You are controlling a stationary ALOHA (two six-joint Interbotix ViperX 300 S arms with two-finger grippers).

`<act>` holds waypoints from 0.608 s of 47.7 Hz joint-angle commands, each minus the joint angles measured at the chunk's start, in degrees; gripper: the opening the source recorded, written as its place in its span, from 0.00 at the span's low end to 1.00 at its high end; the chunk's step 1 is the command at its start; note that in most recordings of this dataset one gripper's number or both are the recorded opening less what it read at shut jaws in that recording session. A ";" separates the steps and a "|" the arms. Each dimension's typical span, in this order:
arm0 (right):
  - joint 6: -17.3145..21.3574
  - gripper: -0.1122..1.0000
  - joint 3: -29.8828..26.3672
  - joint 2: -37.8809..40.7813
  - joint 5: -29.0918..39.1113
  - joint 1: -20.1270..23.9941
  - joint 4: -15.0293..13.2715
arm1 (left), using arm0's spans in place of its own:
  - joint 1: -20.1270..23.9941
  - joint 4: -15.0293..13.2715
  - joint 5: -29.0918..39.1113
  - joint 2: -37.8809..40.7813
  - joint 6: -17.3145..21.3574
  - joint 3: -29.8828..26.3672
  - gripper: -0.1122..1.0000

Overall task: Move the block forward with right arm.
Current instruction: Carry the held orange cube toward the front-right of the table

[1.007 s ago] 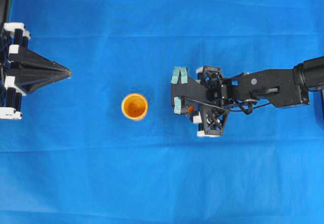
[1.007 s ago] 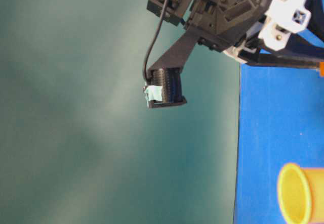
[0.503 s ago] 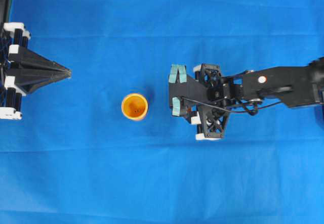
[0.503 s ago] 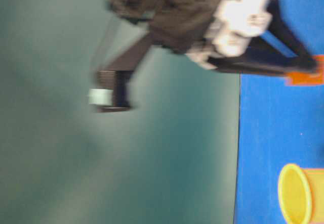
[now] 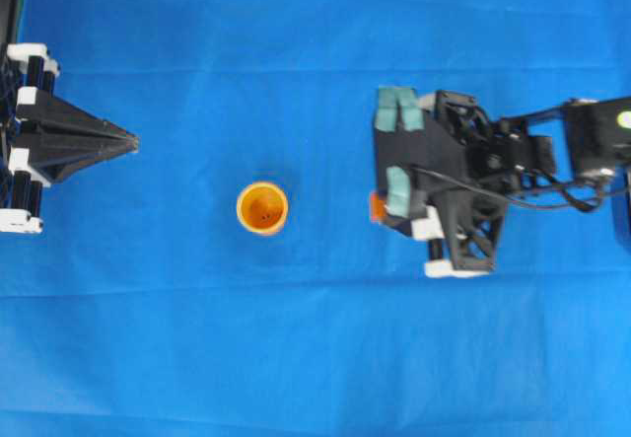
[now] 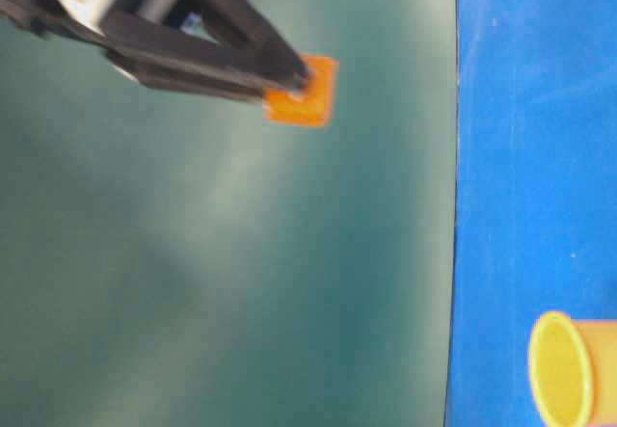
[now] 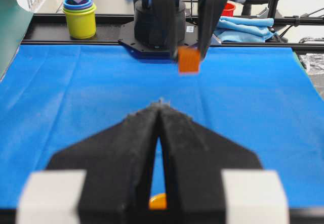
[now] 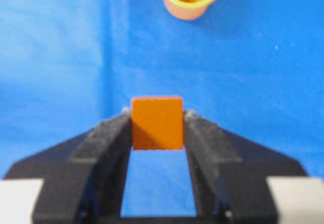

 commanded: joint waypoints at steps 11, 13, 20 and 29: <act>0.18 0.47 -2.37 -4.48 2.11 5.89 0.09 | -0.09 0.09 -0.26 0.53 -0.09 -1.76 0.11; 0.18 0.47 -2.55 -4.39 2.11 6.86 0.09 | -0.09 0.09 -0.26 0.53 -0.09 -1.76 0.11; 0.35 0.47 -2.90 -4.39 1.85 10.63 0.18 | -0.09 0.09 -0.26 0.53 -0.09 -1.76 0.11; 0.62 0.47 -3.16 -4.13 0.35 14.50 0.18 | 0.00 0.09 -0.26 0.53 -0.09 -2.20 0.11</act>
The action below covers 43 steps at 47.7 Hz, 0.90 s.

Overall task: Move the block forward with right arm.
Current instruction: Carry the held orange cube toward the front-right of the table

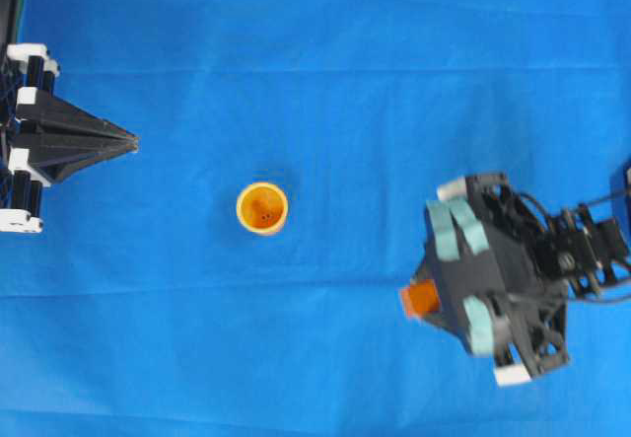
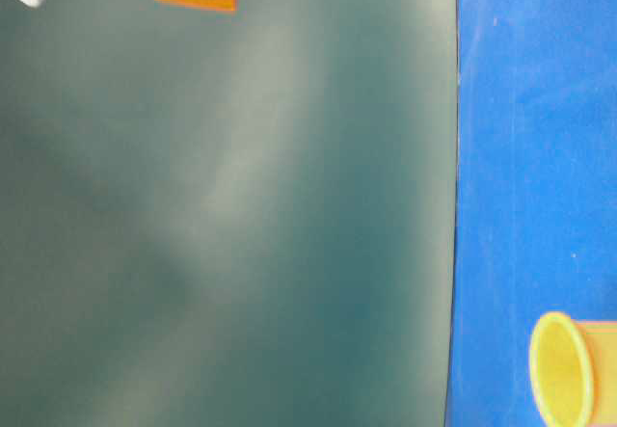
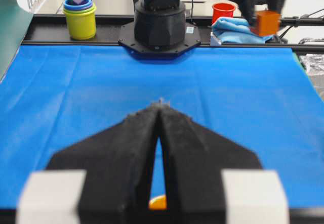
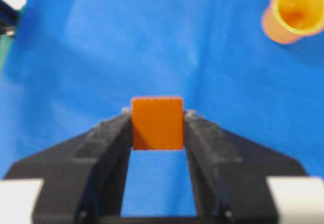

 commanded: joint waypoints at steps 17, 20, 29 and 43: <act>0.09 0.47 -4.83 1.93 -8.00 8.88 0.35 | 0.00 0.09 -0.26 0.53 -0.09 -2.20 0.11; 0.09 0.47 -5.54 2.55 -8.35 10.11 0.35 | 0.00 0.09 -0.26 0.53 -0.09 -2.20 0.11; 0.09 0.47 -7.56 4.13 -8.44 12.92 0.62 | -0.09 0.18 -0.18 0.53 -0.09 -2.29 0.11; 0.09 0.47 -10.37 5.63 -8.44 15.21 1.05 | -0.09 0.09 -0.26 0.62 -0.18 -2.29 0.11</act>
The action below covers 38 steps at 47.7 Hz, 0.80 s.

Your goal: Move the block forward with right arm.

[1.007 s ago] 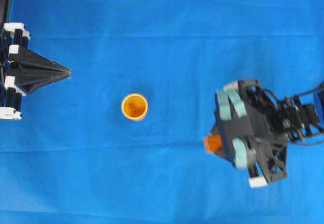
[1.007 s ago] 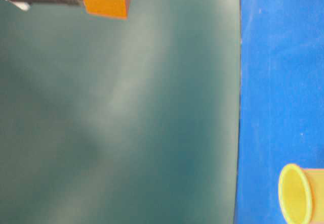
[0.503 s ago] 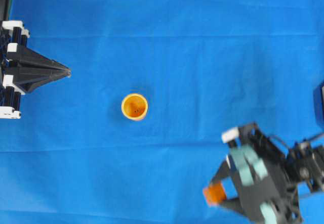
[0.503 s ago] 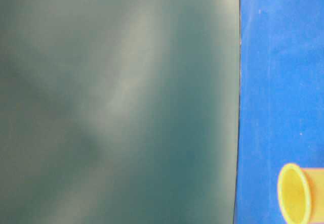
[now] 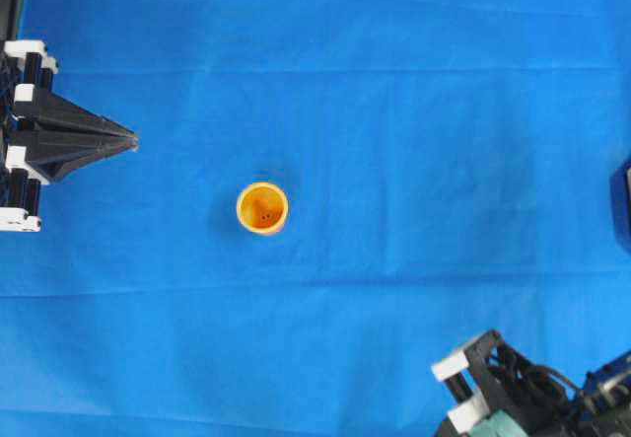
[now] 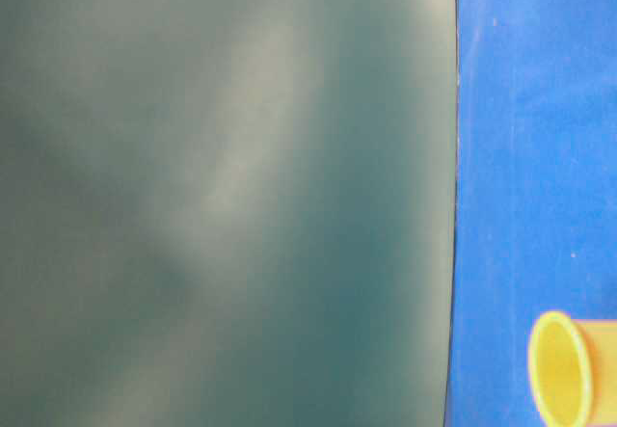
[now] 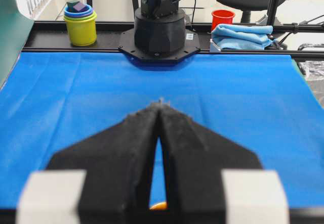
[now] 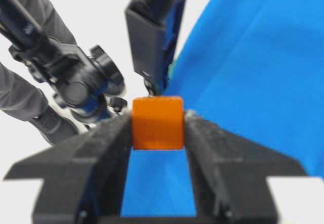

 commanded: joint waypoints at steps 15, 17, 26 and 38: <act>0.09 0.47 -3.87 -0.26 -0.53 0.53 0.09 | -0.09 0.09 -0.26 0.53 -0.09 -1.76 0.11; 0.09 0.47 -3.87 -0.26 -0.53 0.44 0.09 | -0.09 0.09 -0.26 0.44 -0.09 -1.76 0.11; 0.09 0.47 -3.87 -0.26 -0.53 0.53 0.18 | -0.09 0.09 -0.26 0.53 -0.09 -1.76 0.11; 0.09 0.47 -3.78 -0.26 -0.53 0.53 0.18 | 0.00 0.09 -0.26 0.53 -0.09 -1.76 0.11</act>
